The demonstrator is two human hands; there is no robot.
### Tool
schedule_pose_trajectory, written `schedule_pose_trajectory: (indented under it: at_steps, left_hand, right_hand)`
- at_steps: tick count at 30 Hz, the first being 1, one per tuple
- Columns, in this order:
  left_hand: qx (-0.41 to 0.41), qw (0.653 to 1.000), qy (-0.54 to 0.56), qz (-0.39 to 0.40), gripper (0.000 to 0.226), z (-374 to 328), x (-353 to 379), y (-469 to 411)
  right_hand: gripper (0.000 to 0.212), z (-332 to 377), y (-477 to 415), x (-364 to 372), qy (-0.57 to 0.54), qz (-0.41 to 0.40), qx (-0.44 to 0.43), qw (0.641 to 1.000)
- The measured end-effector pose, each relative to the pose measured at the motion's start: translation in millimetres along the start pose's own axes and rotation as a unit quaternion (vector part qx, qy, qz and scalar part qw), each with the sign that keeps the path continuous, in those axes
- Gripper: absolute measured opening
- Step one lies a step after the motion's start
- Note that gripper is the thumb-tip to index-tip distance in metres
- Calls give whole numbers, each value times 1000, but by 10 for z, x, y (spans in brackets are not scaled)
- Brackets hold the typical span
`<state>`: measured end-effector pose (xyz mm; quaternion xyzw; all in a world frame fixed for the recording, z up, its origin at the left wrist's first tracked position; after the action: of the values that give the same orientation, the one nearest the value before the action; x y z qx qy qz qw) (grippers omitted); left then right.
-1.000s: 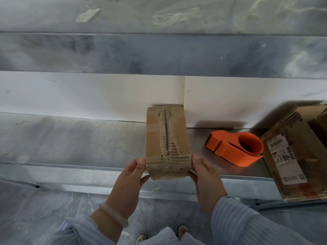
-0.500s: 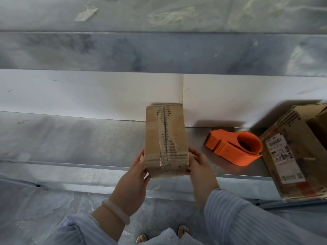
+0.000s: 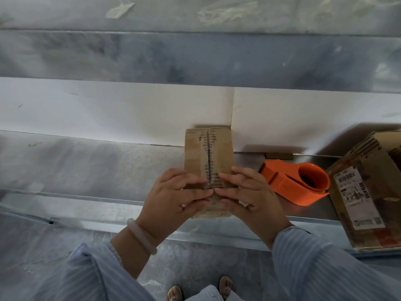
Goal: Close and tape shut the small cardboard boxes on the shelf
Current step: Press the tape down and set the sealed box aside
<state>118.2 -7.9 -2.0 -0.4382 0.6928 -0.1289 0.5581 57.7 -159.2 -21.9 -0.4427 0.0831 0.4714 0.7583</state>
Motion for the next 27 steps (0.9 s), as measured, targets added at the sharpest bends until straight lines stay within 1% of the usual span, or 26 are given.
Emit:
schedule_pose_trajectory:
  at_steps: [3, 6, 8, 12, 14, 18, 21, 24, 26, 27]
  left_hand:
    - [22, 1000, 7, 13, 23, -9, -10, -43]
    - [62, 997, 13, 36, 23, -12, -9, -16]
    - [84, 995, 17, 59, 25, 5, -2, 35]
    - [92, 992, 24, 87, 29, 19, -4, 66]
    - [83, 991, 37, 100, 30, 62, -21, 85]
    - [43, 990, 59, 119, 31, 187, -53, 120]
    - [-34, 988, 105, 110, 30, 288, -64, 108]
    - [-128, 966, 193, 114, 31, 399, -30, 161]
    - [-194, 955, 211, 82, 32, 435, -64, 203]
    - [-222, 956, 186, 49, 37, 438, -99, 220]
  right_hand:
    - [34, -28, -5, 8, -3, 18, -7, 1000]
    - [30, -21, 21, -2, 14, 42, -48, 998]
    - [31, -29, 53, -1, 23, 58, -70, 996]
    - [34, -22, 95, -15, 31, 81, -111, 990]
    - [35, -27, 100, -28, 31, 92, -125, 987]
    - [35, -85, 80, -36, 0, 103, -106, 989]
    - [35, -124, 90, -31, -31, 97, -58, 993]
    - [38, -174, 124, -10, -74, 96, 17, 992]
    - [32, -175, 148, -15, -98, 79, 77, 989]
    - [32, -166, 158, -33, -98, 60, 104, 988]
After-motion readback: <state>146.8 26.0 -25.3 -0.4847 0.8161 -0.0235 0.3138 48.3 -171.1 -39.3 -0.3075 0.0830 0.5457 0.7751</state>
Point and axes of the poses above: each hand's wrist, its own y-axis away from the middle knuckle, its own x-axis out of the palm, z = x × y, the point moved 9 cm from there along -y, towards the middle knuckle, and after that the axes turned 10 degrees about -z, right-handed, at the moved point
